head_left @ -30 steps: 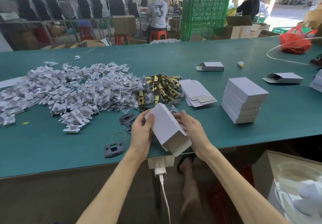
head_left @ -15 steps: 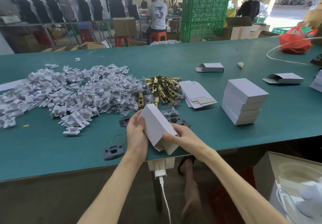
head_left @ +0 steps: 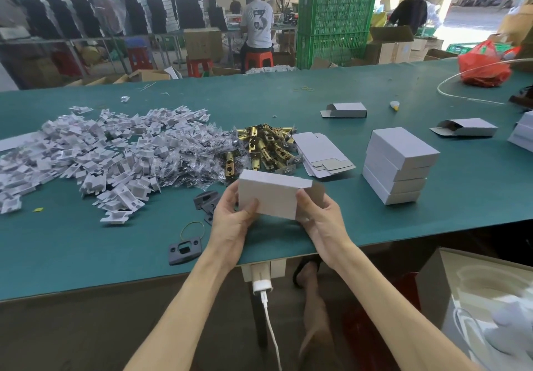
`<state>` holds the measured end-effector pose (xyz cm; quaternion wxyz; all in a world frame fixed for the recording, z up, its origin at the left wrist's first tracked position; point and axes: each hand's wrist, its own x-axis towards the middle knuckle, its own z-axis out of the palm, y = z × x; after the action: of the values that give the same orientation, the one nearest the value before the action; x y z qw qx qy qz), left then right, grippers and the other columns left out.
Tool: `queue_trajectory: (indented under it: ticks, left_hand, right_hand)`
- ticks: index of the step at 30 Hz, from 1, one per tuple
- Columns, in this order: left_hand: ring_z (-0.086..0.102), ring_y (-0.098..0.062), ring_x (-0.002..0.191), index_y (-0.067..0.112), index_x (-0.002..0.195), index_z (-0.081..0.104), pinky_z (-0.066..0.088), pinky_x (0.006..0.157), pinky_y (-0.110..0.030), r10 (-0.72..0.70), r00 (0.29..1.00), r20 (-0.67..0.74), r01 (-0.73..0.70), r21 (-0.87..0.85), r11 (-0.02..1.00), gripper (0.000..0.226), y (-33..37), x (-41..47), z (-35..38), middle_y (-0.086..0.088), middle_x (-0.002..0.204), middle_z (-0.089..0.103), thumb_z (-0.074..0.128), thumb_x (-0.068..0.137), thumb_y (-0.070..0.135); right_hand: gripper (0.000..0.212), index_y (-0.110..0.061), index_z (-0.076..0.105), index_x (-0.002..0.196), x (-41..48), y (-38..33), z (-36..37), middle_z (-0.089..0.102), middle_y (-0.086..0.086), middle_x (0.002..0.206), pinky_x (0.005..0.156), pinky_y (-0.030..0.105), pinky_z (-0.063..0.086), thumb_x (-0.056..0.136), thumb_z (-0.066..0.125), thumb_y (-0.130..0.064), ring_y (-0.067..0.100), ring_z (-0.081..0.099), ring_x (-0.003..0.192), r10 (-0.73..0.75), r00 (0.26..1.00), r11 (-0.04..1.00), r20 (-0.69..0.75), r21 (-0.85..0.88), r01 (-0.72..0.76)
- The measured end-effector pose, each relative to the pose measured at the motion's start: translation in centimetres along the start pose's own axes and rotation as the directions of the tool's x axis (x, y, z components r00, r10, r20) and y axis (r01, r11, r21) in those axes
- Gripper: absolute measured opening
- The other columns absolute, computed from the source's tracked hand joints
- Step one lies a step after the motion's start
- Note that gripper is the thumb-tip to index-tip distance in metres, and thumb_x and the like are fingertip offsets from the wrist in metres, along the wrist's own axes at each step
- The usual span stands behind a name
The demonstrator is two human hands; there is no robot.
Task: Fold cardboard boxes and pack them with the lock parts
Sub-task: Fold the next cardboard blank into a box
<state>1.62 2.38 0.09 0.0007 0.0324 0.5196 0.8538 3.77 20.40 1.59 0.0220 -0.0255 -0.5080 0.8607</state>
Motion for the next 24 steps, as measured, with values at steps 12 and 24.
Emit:
queue_trajectory:
  ticks: [12, 24]
  left_hand:
    - [0.073, -0.013, 0.110, 0.026, 0.084, 0.076, 0.061, 0.078, -0.024, 0.108, 0.992, -0.067, -0.102, 0.089, 0.991, 0.048, -0.43, 0.13, 0.27, 0.003, 0.118, 0.076, 0.067, 0.083, -0.021]
    - [0.064, -0.023, 0.108, 0.014, 0.107, 0.078, 0.053, 0.086, -0.038, 0.026, 0.984, -0.174, -0.024, 0.018, 1.000, 0.023, -0.11, 0.14, 0.48, -0.004, 0.121, 0.074, 0.056, 0.102, 0.008]
  right_hand:
    - [0.061, -0.019, 0.038, 0.143, 0.67, 0.67, -0.16, 0.062, 0.015, 0.131, 0.089, 0.043, 0.060, 0.092, 0.070, -0.031, 0.031, 0.071, 0.108, 0.036, 0.999, 0.997, -0.012, 0.065, -0.035]
    - [0.047, 0.001, 0.065, 0.121, 0.98, 1.00, -0.33, 0.072, 0.016, 0.117, 0.094, 0.046, 0.058, 0.081, 0.082, -0.019, 0.031, 0.069, 0.112, 0.079, 0.996, 0.987, -0.033, -0.139, -0.082]
